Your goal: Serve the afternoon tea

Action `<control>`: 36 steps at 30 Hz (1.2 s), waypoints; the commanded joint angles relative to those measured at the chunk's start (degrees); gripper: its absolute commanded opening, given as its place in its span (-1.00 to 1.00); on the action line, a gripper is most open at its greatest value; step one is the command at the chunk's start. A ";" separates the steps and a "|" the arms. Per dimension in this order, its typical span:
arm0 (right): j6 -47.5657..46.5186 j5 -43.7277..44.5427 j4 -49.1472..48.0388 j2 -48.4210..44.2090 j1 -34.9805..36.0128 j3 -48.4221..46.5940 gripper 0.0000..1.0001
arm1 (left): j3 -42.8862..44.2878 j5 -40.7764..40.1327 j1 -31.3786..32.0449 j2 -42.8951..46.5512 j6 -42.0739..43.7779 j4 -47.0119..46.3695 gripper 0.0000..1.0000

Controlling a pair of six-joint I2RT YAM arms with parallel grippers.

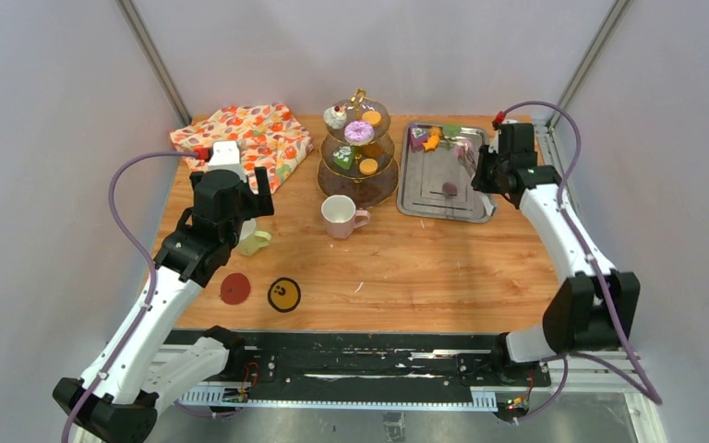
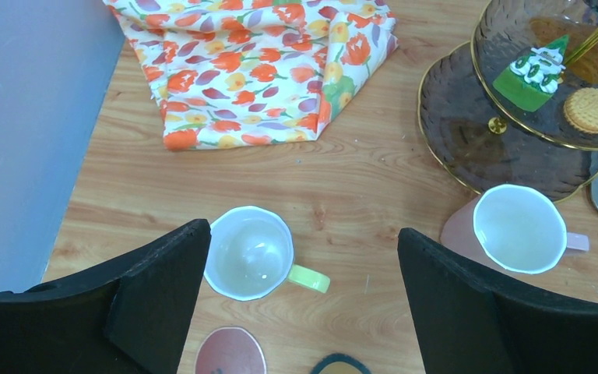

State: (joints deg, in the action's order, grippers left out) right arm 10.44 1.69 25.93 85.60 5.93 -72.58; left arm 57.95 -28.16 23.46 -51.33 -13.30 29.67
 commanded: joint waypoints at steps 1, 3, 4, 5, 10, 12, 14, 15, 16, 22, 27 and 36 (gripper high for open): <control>-2.35 -8.42 5.28 -9.18 0.97 1.63 -0.99 | -0.46 -0.20 0.15 1.37 -0.44 -0.75 0.89; -3.49 -10.71 6.53 -12.56 2.34 1.37 -0.99 | -0.56 0.15 0.10 1.34 -0.76 -0.83 0.89; -4.01 -11.52 6.99 -13.85 3.09 0.94 -0.99 | -0.56 0.39 0.11 1.28 -0.95 -0.94 0.89; -4.40 -12.06 7.28 -15.10 3.81 0.46 -0.99 | -0.56 0.63 0.15 1.18 -1.13 -1.12 0.89; -4.47 -16.21 9.57 -17.86 5.48 -2.84 -0.99 | -0.56 1.73 0.10 1.08 -1.92 -1.36 0.89; -4.15 -17.88 10.77 -17.84 6.51 -3.47 -0.99 | -0.56 1.77 0.13 1.19 -2.07 -1.36 0.89; -3.70 -18.12 11.36 -17.75 8.19 -2.82 -0.99 | -0.64 1.71 0.14 1.31 -2.03 -1.28 0.89; -3.56 -17.59 11.34 -17.69 9.17 -2.21 -0.99 | -0.65 1.71 0.10 1.32 -2.06 -1.28 0.89; -3.27 -16.57 11.27 -17.56 9.92 -1.35 -0.99 | -0.64 1.83 0.14 1.32 -2.08 -1.28 0.89; -1.72 -13.72 7.11 -15.49 13.07 4.71 -0.99 | -0.73 2.05 0.15 1.28 -2.30 -1.32 0.89; -1.86 -13.31 2.85 -9.40 14.58 4.89 -0.99 | -0.83 2.50 0.16 1.15 -2.77 -1.38 0.89; -2.75 -12.25 -4.00 1.20 17.01 -0.28 -0.99 | 0.02 1.49 0.13 0.10 -1.86 -1.54 0.89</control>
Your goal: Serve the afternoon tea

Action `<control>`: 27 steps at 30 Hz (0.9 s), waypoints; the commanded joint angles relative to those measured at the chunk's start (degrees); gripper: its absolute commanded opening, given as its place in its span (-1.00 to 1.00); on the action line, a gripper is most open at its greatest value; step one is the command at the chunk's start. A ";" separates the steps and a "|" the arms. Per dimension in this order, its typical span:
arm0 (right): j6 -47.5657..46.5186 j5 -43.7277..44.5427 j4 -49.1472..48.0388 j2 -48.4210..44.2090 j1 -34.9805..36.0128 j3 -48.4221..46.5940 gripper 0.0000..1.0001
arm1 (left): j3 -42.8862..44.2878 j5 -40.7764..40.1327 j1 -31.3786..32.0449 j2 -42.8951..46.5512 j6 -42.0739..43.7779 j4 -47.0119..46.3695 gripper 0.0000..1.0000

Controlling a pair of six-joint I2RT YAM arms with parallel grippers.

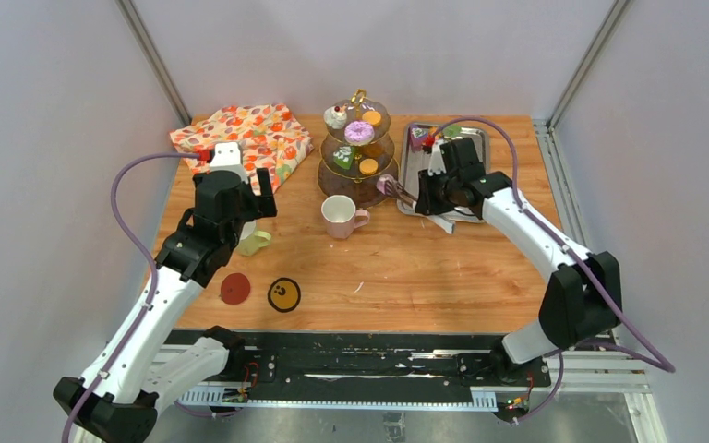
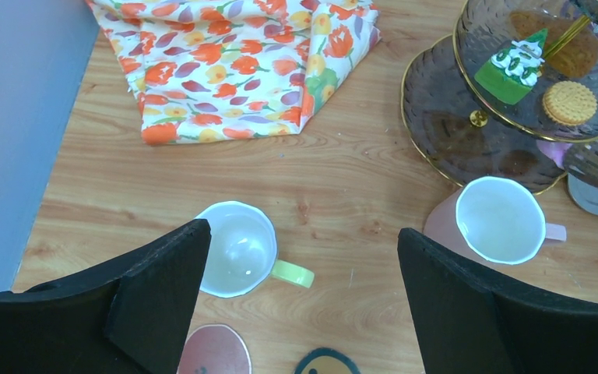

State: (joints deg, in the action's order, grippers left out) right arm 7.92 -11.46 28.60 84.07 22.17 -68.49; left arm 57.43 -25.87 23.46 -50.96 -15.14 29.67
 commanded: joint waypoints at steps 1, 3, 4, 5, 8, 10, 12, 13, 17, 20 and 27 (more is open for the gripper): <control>-0.13 0.92 -7.54 3.70 0.79 -4.98 -0.99 | 0.39 -0.72 0.14 -0.28 -0.33 -1.65 0.89; 0.03 0.82 -10.04 5.55 0.85 -5.74 -0.99 | -0.06 -0.69 0.10 -0.21 -0.70 -1.72 0.89; 0.13 0.94 -11.30 6.36 0.88 -6.13 -0.99 | -0.24 -0.79 0.16 -0.20 -0.74 -1.72 0.89; 0.16 0.92 -12.06 7.60 0.87 -6.69 -0.99 | -0.34 -0.91 0.15 -0.19 -0.76 -1.66 0.89; 0.08 0.88 -13.87 11.68 0.88 -9.08 -0.99 | -0.32 -1.44 0.13 -0.28 -0.52 -1.41 0.89; 0.07 1.04 -15.35 14.24 0.85 -10.37 -0.95 | -0.15 -1.75 0.15 -0.43 -0.24 -1.37 0.90; 0.07 1.43 -16.37 16.72 0.85 -11.66 -0.89 | 0.11 -2.05 0.17 -0.53 -0.12 -1.29 0.89; 0.07 1.59 -17.03 18.23 0.85 -12.01 -0.84 | 0.21 -2.14 0.12 -0.62 -0.08 -1.21 0.89; 0.14 0.90 -19.29 21.49 0.86 -12.89 -0.58 | 0.48 -2.48 0.13 -0.87 0.16 -0.95 0.89; 0.41 0.77 -19.33 21.50 0.91 -12.71 -0.40 | 0.58 -2.70 0.14 -0.90 0.16 -0.82 0.89; 0.08 1.21 -17.65 18.50 0.96 -11.47 -0.11 | 0.82 -2.45 0.09 -1.05 0.12 -0.75 0.89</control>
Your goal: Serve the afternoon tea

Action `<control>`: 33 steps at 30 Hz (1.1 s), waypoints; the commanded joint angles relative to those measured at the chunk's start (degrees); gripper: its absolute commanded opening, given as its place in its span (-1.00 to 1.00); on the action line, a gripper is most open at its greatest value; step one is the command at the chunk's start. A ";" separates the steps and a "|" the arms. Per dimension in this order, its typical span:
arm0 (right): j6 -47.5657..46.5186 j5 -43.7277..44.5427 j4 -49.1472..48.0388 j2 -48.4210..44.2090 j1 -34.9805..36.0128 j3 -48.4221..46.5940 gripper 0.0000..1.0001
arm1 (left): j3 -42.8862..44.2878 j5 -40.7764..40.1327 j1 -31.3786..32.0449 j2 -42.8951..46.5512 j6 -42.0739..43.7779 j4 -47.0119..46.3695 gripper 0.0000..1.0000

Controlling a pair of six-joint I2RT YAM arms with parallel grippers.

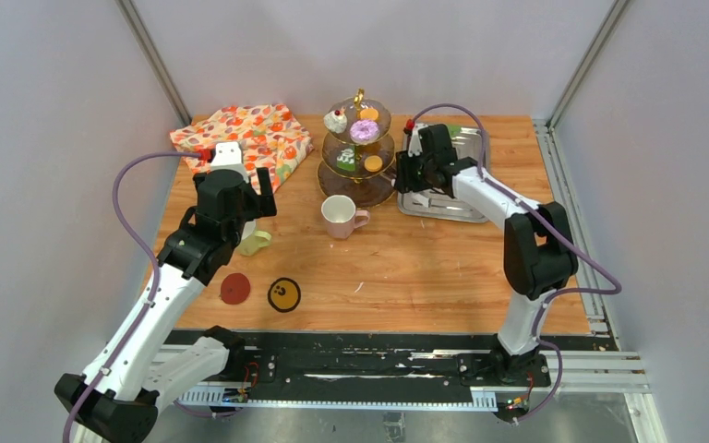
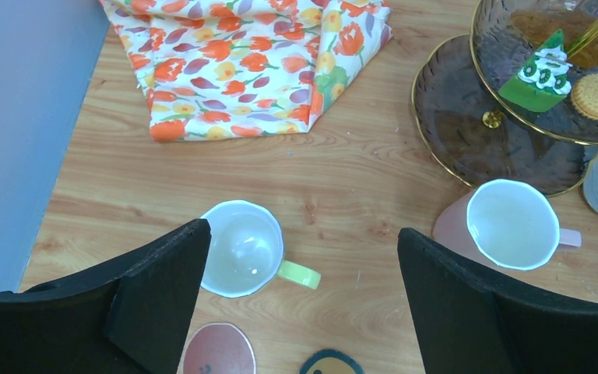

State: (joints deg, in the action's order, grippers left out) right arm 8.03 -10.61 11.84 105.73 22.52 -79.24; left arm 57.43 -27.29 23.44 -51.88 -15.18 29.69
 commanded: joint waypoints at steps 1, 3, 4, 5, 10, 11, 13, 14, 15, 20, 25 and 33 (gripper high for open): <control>-0.11 0.28 -0.60 -3.61 0.62 -0.54 -0.11 | 0.80 -0.82 0.14 -0.09 0.07 -0.78 0.89; -0.12 0.38 -0.38 -4.74 0.59 0.04 -0.13 | 0.76 -0.54 0.16 0.08 -0.10 -0.78 0.89; -0.20 0.53 0.01 -5.32 0.59 0.24 -0.17 | 0.73 -0.49 0.19 0.18 -0.09 -0.78 0.89; -0.27 0.64 0.29 -6.07 0.60 0.61 -0.21 | 0.82 -0.41 0.16 0.31 -0.11 -0.71 0.89; -0.71 2.51 1.76 -13.07 0.59 4.97 -0.26 | 0.68 -0.50 0.16 0.98 -0.10 -0.43 0.89; -0.92 3.44 2.34 -14.65 0.59 5.89 -0.26 | 0.60 -0.42 0.17 1.06 -0.18 -0.41 0.89; -1.66 5.94 3.97 -17.85 0.32 7.94 -0.26 | 0.50 -0.23 0.18 1.08 -0.26 -0.38 0.89; -1.87 7.01 5.06 -19.51 -0.28 8.86 -0.27 | 0.49 -0.09 0.12 1.05 -0.33 -0.42 0.89; -1.73 7.13 5.99 -21.15 -1.37 9.98 -0.29 | 0.49 -0.01 0.15 1.07 -0.37 -0.42 0.90; 0.12 7.87 6.26 -29.93 -9.00 16.88 -0.32 | 0.26 0.59 0.13 1.08 -0.59 -0.82 0.89; 2.65 7.00 6.14 -29.78 -16.91 18.89 -0.29 | 0.10 1.47 0.18 0.73 -1.31 -1.25 0.89; 3.73 7.11 5.60 -20.44 -18.83 10.85 -0.22 | 0.04 1.49 0.18 0.81 -1.61 -1.10 0.89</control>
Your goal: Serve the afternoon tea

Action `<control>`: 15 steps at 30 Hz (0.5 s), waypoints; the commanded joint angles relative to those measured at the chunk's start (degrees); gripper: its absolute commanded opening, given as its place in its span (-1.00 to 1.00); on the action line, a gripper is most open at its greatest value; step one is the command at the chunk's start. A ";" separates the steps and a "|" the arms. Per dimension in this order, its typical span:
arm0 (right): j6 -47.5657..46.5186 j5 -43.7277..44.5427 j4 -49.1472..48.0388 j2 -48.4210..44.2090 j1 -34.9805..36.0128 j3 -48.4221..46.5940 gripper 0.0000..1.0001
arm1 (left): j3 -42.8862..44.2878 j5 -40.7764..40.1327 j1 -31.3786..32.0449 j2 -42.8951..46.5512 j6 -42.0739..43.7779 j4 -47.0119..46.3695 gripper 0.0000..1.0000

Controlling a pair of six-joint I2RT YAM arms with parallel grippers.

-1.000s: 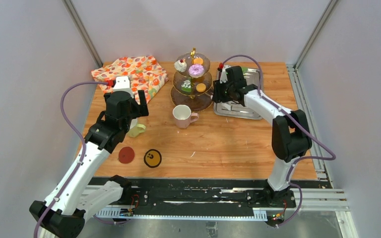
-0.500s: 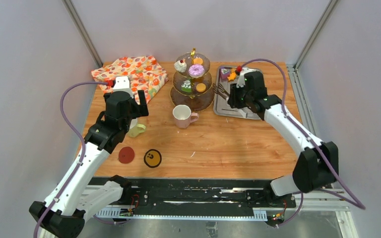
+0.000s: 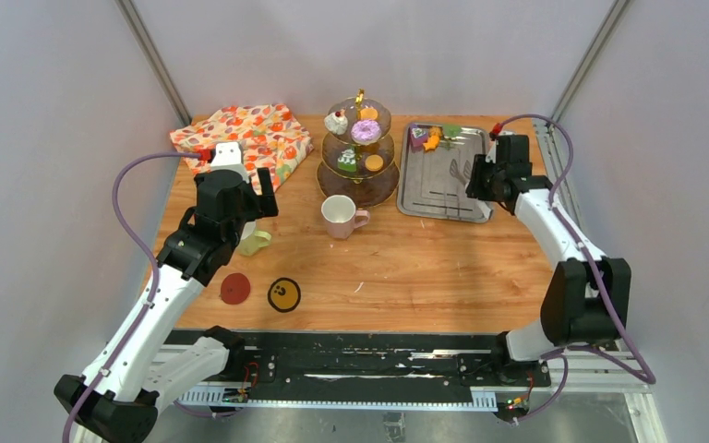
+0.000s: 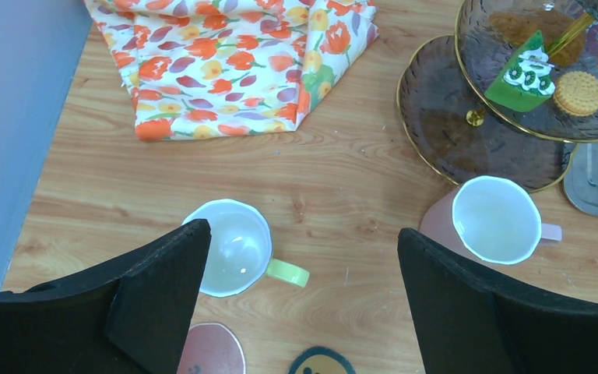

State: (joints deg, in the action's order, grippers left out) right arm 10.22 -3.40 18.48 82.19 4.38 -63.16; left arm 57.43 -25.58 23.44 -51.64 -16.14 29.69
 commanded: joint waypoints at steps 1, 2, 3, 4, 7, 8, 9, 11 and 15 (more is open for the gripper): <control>1.93 -0.80 -1.49 4.15 -0.69 -6.18 -0.22 | -0.02 -0.46 0.13 0.65 -0.55 -0.98 0.89; 2.46 -2.06 -2.11 5.20 -0.69 -7.06 -0.22 | -0.03 -0.66 0.18 0.66 -0.49 -0.96 0.89; 2.97 -3.45 -2.68 6.18 -0.62 -7.85 -0.22 | -0.11 -0.83 0.14 0.66 -0.34 -0.95 0.89; 3.41 -4.36 -3.32 7.26 -0.57 -8.51 -0.22 | -0.12 -0.99 0.17 0.52 -0.28 -0.95 0.89; 4.29 -4.48 -3.75 11.05 -0.52 -11.09 -0.21 | -0.04 -1.29 0.20 0.19 -0.23 -1.12 0.89; 4.42 -5.10 -3.94 11.99 -0.52 -11.97 -0.21 | -0.10 -1.37 0.18 0.10 -0.13 -1.19 0.89; 4.45 -5.91 -4.25 12.88 -0.41 -12.83 -0.21 | -0.12 -1.53 0.19 -0.01 -0.08 -1.21 0.89; 3.30 -6.14 -4.39 14.78 0.21 -14.96 -0.20 | -0.08 -1.81 0.17 -0.25 0.13 -1.35 0.89; -1.07 -4.92 -1.53 19.69 1.94 -22.02 -0.17 | 0.05 -2.19 0.19 -0.78 0.51 -1.48 0.89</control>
State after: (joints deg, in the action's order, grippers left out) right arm 12.58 -7.90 16.80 99.02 4.86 -78.41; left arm 57.43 -26.22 23.46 -51.92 -16.08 29.67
